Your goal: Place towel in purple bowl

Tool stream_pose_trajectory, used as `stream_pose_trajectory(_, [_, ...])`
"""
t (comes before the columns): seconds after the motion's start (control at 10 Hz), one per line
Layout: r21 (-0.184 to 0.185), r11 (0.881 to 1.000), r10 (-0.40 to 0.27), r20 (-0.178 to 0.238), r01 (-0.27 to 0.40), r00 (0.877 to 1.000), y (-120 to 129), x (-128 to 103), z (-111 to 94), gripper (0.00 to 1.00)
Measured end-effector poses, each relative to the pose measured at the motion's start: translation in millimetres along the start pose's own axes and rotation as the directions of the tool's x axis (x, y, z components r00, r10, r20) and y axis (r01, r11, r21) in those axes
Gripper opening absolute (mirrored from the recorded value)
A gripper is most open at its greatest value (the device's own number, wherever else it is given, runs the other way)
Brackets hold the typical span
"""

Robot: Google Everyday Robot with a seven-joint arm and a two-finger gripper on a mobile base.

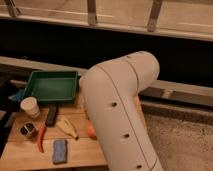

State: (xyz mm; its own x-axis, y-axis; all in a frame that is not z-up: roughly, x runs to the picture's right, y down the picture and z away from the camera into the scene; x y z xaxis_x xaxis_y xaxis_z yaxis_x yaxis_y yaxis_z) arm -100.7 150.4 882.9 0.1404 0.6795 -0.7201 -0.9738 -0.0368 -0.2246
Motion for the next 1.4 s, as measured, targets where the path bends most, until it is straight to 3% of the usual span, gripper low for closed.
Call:
stream_pose_trajectory(0.1, [-0.006, 1.000, -0.001, 0.001, 0.001, 1.000, -1, 0, 0, 0.00])
stream_pose_trajectory(0.3, [-0.110, 0.993, -0.026, 0.030, 0.029, 0.999, 6, 0, -11, 0.00])
stream_pose_trajectory(0.5, [-0.239, 0.967, -0.066, 0.083, 0.084, 0.994, 20, -2, -40, 0.00])
stream_pose_trajectory(0.7, [-0.297, 0.946, -0.098, 0.122, 0.130, 0.988, 32, -1, -56, 0.00])
stream_pose_trajectory(1.0, [-0.333, 0.928, -0.123, 0.154, 0.169, 0.980, 42, -2, -67, 0.00])
stream_pose_trajectory(1.4, [-0.344, 0.929, -0.065, 0.209, 0.136, 0.976, 16, -29, -88, 0.00])
